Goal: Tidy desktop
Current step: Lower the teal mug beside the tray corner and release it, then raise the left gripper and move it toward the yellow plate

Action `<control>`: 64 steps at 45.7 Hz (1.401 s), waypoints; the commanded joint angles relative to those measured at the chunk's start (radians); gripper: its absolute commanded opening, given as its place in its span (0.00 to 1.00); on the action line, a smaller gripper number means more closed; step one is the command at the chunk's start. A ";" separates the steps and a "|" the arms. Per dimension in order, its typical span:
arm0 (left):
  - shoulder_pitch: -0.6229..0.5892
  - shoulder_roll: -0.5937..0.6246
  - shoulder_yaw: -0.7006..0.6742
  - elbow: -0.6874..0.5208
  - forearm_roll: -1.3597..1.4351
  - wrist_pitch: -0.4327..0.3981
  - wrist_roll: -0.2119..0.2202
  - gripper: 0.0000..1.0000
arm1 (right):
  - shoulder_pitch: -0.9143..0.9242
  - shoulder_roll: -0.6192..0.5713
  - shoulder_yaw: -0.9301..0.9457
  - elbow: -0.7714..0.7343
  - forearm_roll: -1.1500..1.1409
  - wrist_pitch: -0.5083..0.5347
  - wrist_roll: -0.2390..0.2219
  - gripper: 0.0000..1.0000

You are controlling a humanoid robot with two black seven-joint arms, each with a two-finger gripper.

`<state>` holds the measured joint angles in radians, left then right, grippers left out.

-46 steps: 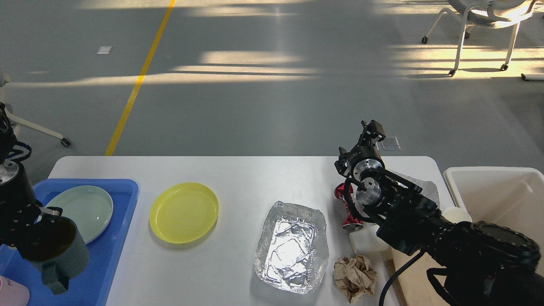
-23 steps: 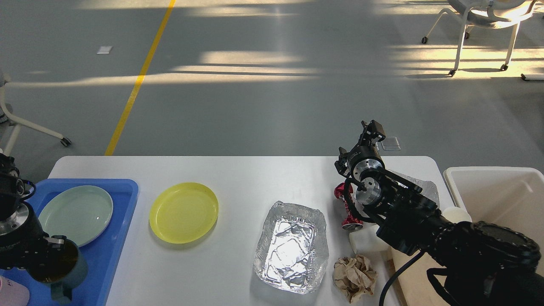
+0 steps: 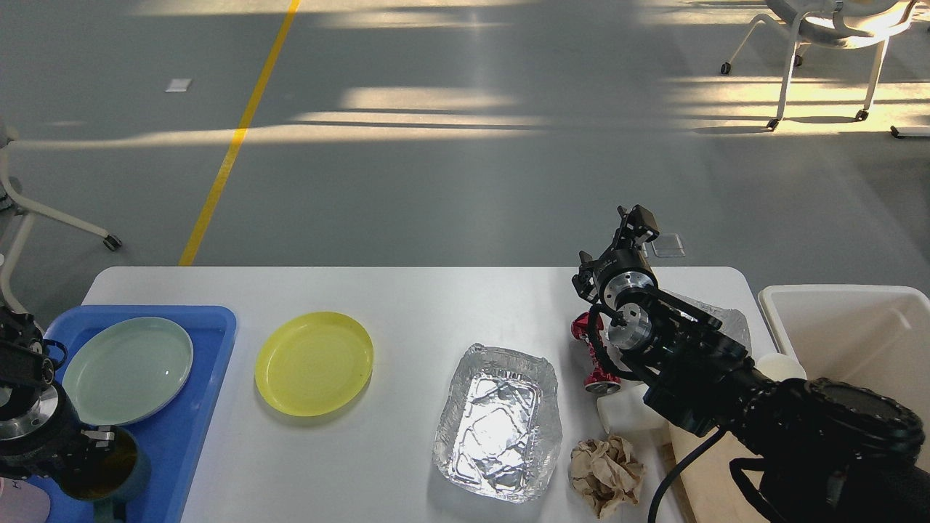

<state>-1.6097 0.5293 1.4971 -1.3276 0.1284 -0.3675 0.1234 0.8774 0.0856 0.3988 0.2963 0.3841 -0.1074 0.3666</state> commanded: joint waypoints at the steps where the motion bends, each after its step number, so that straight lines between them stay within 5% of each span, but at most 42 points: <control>1: 0.011 0.003 0.002 -0.002 0.005 -0.005 0.006 0.02 | 0.000 -0.001 0.000 0.000 0.001 0.000 0.000 1.00; 20: 0.028 0.017 -0.011 -0.015 0.004 -0.008 0.006 0.24 | 0.000 0.000 0.000 0.000 -0.001 0.000 0.000 1.00; 30: -0.002 0.061 -0.014 -0.015 0.002 -0.115 -0.007 0.46 | 0.000 -0.001 0.000 0.000 0.001 0.000 0.000 1.00; 49: -0.217 0.162 0.023 -0.013 0.004 -0.422 0.001 0.55 | 0.000 0.000 0.000 0.000 0.001 0.000 0.000 1.00; 64: -0.625 0.195 0.023 -0.013 0.002 -0.592 -0.008 0.61 | 0.000 0.000 0.000 0.000 0.001 0.000 0.000 1.00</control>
<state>-2.0958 0.7309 1.5204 -1.3405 0.1312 -0.9448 0.1198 0.8775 0.0860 0.3987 0.2961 0.3844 -0.1074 0.3666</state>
